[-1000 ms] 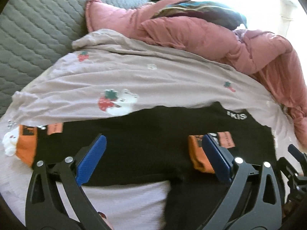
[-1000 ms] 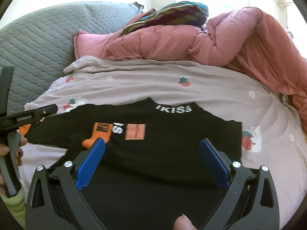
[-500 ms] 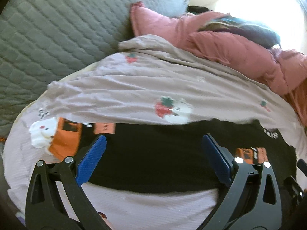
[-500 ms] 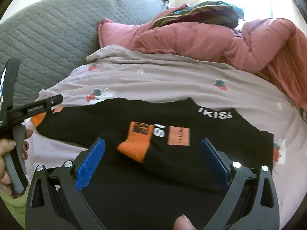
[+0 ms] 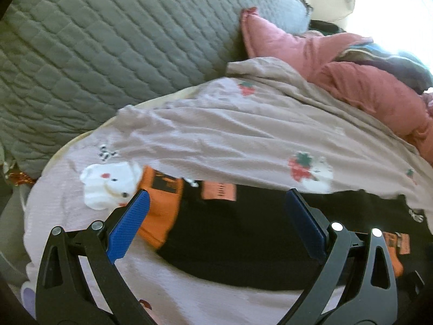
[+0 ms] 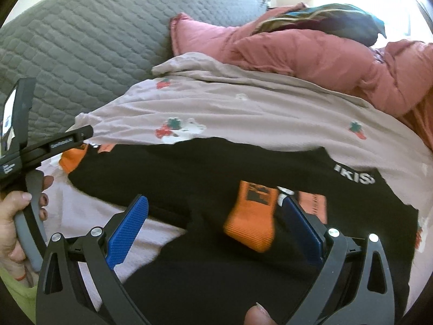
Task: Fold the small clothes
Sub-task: 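Move the left tool to the other orange sleeve cuff and grasp it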
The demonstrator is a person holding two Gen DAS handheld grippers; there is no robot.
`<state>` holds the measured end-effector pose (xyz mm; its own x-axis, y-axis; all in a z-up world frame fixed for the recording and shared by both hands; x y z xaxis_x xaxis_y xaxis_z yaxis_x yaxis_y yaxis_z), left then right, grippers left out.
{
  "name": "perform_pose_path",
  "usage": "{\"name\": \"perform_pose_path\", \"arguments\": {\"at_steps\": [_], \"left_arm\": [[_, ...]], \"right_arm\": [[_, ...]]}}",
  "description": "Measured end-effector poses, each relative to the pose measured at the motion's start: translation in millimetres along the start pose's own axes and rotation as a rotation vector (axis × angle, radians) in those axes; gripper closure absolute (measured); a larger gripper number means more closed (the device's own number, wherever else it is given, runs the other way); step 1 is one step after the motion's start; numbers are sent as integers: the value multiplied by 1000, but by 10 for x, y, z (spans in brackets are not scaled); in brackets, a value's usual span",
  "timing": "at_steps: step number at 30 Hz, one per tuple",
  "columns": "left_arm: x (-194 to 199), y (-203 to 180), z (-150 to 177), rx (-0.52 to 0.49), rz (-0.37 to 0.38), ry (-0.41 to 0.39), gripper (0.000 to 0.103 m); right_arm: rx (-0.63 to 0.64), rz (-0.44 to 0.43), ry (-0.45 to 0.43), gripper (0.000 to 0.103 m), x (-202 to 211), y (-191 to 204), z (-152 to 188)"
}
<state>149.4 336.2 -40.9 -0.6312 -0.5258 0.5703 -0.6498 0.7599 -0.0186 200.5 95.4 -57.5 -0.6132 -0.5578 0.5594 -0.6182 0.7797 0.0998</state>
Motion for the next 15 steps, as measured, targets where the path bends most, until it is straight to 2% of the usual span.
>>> {"name": "perform_pose_path", "arguments": {"at_steps": [8, 15], "left_arm": [[-128, 267, 46, 44, -44, 31, 10], [-301, 463, 129, 74, -78, 73, 10]], "right_arm": [[19, -37, 5, 5, -190, 261, -55], [13, -57, 27, 5, -256, 377, 58]]}}
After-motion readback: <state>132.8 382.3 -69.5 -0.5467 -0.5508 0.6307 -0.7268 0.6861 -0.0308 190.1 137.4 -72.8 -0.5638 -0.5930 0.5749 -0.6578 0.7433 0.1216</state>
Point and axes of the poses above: each gripper's, at about its wrist camera, not at the fingertips, and x roughly against the way its jaws point, y to its left, z to its underside, the point moved 6 cm from there along -x, roughly the way its jaws point, and after that the axes turned 8 degrees about -y, right-handed, at the moved point
